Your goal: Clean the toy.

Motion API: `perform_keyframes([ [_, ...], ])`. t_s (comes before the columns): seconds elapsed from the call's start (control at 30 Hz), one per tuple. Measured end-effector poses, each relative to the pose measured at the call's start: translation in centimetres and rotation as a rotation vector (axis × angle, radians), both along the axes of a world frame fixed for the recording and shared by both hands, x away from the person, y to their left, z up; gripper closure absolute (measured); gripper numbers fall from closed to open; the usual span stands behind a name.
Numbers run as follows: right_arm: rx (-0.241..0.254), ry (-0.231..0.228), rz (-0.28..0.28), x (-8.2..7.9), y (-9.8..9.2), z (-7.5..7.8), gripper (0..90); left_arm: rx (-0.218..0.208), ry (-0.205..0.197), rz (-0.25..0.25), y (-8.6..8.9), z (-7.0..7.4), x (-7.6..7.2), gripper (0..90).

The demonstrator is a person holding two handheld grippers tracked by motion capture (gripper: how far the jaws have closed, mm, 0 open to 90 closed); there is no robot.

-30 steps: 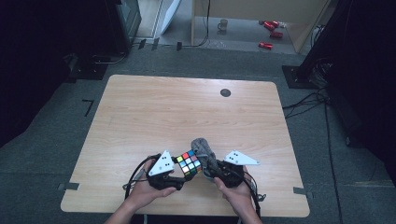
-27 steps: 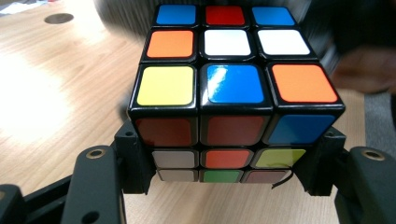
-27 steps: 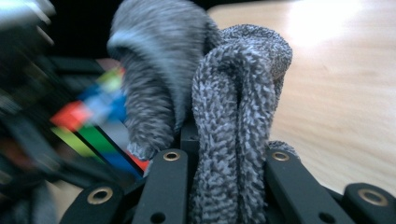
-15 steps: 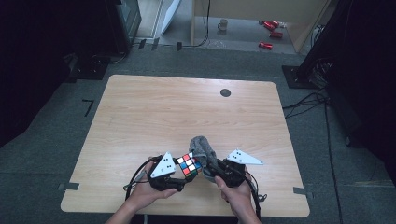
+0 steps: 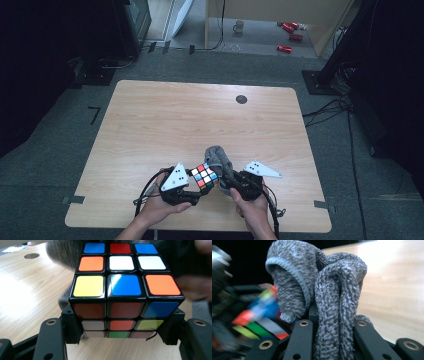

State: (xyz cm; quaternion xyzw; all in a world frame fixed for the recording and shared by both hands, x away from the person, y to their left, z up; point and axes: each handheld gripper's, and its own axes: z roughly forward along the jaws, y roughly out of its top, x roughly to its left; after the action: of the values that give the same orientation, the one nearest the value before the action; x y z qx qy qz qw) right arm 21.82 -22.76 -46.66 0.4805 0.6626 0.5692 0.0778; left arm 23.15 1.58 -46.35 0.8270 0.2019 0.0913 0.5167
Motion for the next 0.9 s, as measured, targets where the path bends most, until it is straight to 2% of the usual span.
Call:
perform_keyframes([
  [0.03, 0.008, 0.014, -0.002, 0.0, 0.0, 0.0, 79.0, 0.01, 0.003, -0.001, -0.1, -0.2, 0.0, 35.2],
  [0.1, 0.017, -0.004, 0.001, -0.1, 0.0, 0.4, 78.9, 0.037, -0.002, 0.008, -0.2, -0.5, 0.1, 35.2],
  [0.17, 0.015, -0.042, 0.001, -0.4, 0.2, 1.3, 78.9, 0.027, -0.003, 0.008, -0.2, -0.4, 0.1, 35.2],
  [0.23, 0.015, -0.046, -0.001, -0.5, 0.2, 1.2, 78.9, 0.007, -0.003, 0.01, 0.0, -0.1, 0.0, 35.2],
  [0.33, -0.018, -0.016, -0.002, -0.1, 0.1, 0.0, 78.8, -0.049, 0.003, 0.023, 0.6, 0.5, 0.2, 35.2],
  [0.4, -0.017, 0.008, 0.006, 0.1, 0.1, -0.8, 78.8, -0.079, 0.007, 0.055, 1.3, 0.8, 0.5, 35.2],
  [0.47, 0.002, 0.015, 0.032, 0.1, 0.2, -1.4, 78.6, -0.141, 0.042, 0.095, 2.3, 1.1, 1.1, 35.2],
  [0.53, 0.005, -0.002, 0.091, -0.2, 0.9, -1.7, 78.3, -0.203, 0.086, 0.132, 3.3, 1.4, 1.8, 35.2],
  [0.6, -0.017, -0.044, 0.153, -0.7, 2.0, -1.7, 78.0, -0.213, 0.098, 0.13, 3.5, 1.4, 1.9, 35.2],
  [0.63, -0.029, -0.068, 0.177, -1.0, 2.5, -1.6, 78.0, -0.203, 0.106, 0.105, 3.4, 1.3, 1.9, 35.2],
  [0.7, -0.066, -0.103, 0.201, -1.2, 3.2, -1.4, 77.9, -0.195, 0.104, 0.086, 3.0, 1.2, 1.6, 35.2],
  [0.73, -0.105, -0.124, 0.192, -1.3, 3.3, -1.3, 77.9, -0.205, 0.11, 0.077, 2.9, 1.3, 1.5, 35.2],
  [0.77, -0.12, -0.137, 0.175, -1.3, 3.1, -1.2, 77.9, -0.219, 0.122, 0.062, 2.8, 1.4, 1.5, 35.2],
  [0.83, -0.095, -0.14, 0.132, -1.1, 2.3, -1.0, 78.0, -0.216, 0.114, 0.047, 2.6, 1.5, 1.3, 35.2],
  [0.9, -0.086, -0.139, 0.113, -1.0, 1.9, -0.9, 78.1, -0.202, 0.103, 0.048, 2.2, 1.6, 1.1, 35.2],
])
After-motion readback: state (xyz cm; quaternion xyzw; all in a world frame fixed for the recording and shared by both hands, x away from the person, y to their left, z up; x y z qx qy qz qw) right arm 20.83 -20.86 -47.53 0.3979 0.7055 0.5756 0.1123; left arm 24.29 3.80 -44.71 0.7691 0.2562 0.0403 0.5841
